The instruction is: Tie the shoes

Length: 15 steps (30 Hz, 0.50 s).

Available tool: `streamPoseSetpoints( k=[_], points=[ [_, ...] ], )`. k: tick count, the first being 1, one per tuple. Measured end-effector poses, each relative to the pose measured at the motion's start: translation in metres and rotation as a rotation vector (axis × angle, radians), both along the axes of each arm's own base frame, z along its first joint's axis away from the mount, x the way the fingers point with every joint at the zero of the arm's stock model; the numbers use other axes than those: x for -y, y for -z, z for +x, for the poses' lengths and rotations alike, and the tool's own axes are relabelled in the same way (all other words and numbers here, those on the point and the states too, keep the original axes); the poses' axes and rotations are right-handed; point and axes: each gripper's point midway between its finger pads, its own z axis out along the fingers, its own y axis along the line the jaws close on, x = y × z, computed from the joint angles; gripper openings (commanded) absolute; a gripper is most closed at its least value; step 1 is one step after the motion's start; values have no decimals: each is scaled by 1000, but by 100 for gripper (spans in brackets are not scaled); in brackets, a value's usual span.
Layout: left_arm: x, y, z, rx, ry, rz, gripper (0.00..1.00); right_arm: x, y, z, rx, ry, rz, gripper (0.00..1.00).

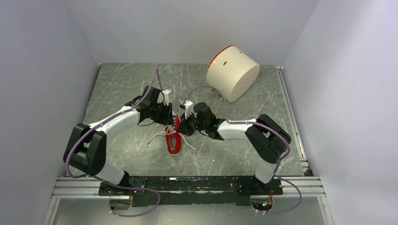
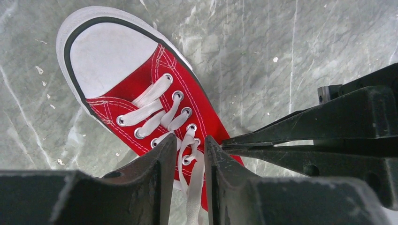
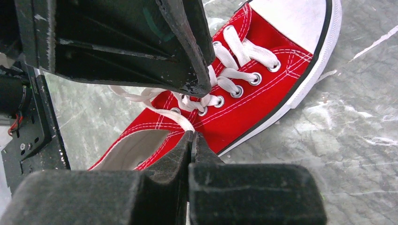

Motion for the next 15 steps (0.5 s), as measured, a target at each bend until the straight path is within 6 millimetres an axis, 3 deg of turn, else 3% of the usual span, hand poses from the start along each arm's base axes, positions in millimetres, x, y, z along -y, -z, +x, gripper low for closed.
streamPoseSetpoints(
  k=[3,15],
  points=[
    [-1,2,0,6,5,18,26,0,0,0,0,0,1,0],
    [-5,17,-13,-28,41,64,28,-4,-4,3,7,-3,11,0]
  ],
)
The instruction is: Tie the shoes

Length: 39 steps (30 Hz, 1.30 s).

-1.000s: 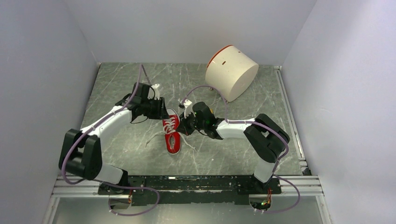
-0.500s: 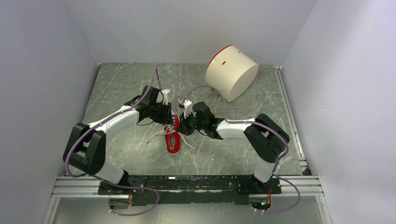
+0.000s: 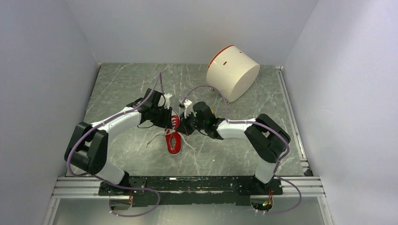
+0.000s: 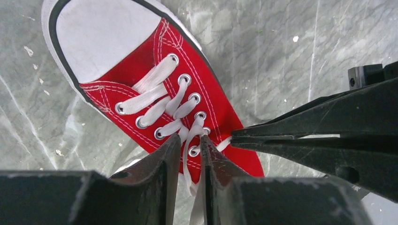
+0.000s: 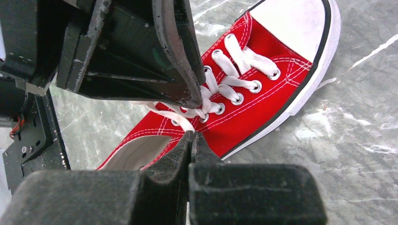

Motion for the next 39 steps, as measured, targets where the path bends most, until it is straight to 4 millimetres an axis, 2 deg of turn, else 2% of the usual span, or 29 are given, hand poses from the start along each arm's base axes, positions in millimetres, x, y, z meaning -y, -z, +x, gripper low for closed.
streamPoseSetpoints(
  k=[10,18,28,33,39],
  points=[
    [-8,9,-8,-10,7,35,25,0,4,0,-7,1,-7,0],
    [-9,10,-8,0,22,43,5,0,6,0,-15,5,-6,0],
    [7,-12,-12,51,71,-74,5,-5,3,4,-37,37,26,0],
    [11,-13,-15,53,83,-102,5,-7,0,8,-42,63,46,0],
    [10,-12,-15,60,93,-97,15,-10,-3,10,-52,80,71,0]
  ],
)
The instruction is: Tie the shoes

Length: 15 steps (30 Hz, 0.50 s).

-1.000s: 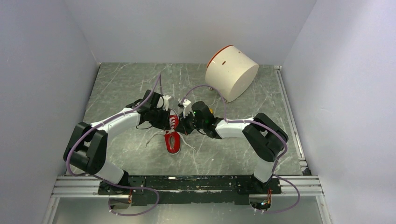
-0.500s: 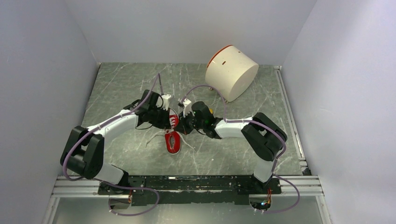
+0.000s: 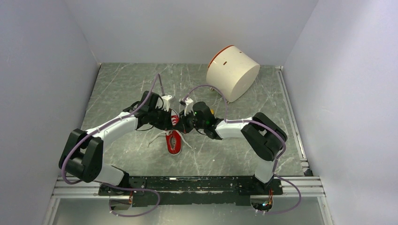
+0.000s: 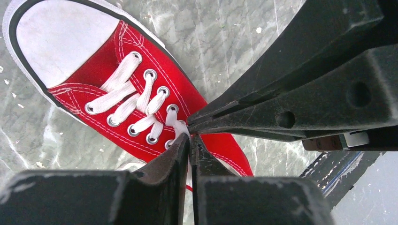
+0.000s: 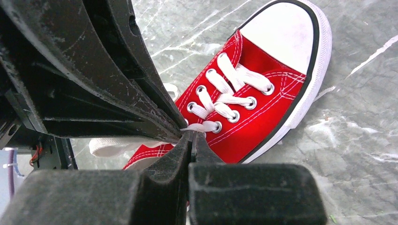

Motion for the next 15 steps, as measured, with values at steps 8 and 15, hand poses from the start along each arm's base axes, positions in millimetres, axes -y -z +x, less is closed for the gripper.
streamPoseSetpoints(
  k=[8,15],
  points=[
    [-3,5,-2,6,12,20,22,-2,-1,1,-10,7,13,0],
    [-5,12,-3,2,24,37,15,-2,4,0,-21,9,8,0]
  ],
)
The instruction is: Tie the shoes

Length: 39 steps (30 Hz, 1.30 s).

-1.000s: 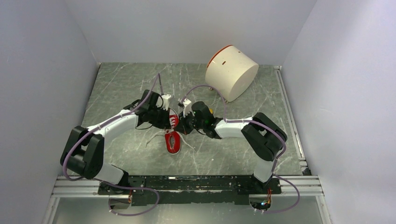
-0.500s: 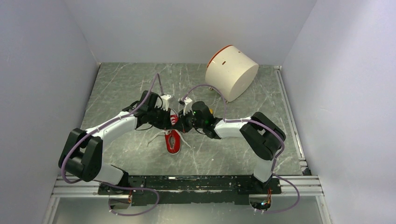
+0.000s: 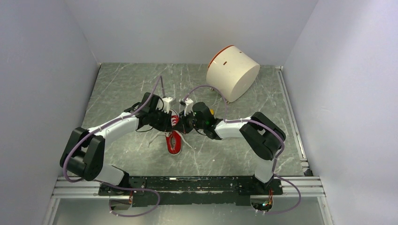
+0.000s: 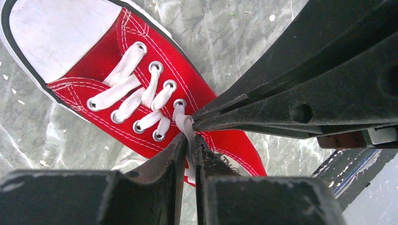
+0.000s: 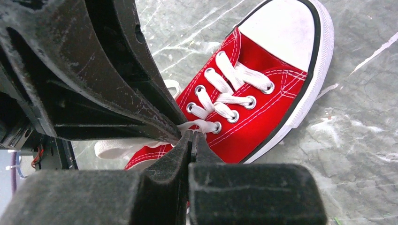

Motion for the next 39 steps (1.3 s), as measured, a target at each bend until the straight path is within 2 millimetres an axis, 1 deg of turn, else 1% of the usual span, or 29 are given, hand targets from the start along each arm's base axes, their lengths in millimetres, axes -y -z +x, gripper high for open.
streamPoseSetpoints(
  k=[4,6,7,9,11,16,19,22,23,25,30,32,39],
  points=[
    [-2,5,1,0,3,18,8,0,2,-1,-6,-2,-1,0],
    [-3,8,1,-3,5,28,7,0,2,-2,-8,-6,0,0],
    [-4,9,1,-3,6,31,6,0,2,-2,-10,-7,0,2],
    [-4,10,2,-1,9,38,5,0,2,-3,-13,-9,-3,13],
    [-5,11,2,6,17,45,5,1,4,-3,-20,-8,-11,18],
    [-7,12,2,22,40,56,5,6,4,4,-13,-1,-30,25],
    [-7,12,3,27,48,60,5,5,-3,14,8,1,-29,28],
    [-7,12,3,32,55,62,5,-2,-15,22,46,-25,-13,31],
    [-7,12,3,33,56,63,5,-5,-19,24,59,-39,-7,31],
    [-7,12,3,36,60,64,5,-8,-18,25,66,-58,-4,30],
    [-7,10,3,45,66,65,5,-10,3,17,27,-107,-31,26],
    [-8,11,3,44,66,68,5,-9,7,16,17,-111,-38,26],
    [-9,11,2,41,67,71,5,-9,8,16,16,-113,-39,27]
  ],
)
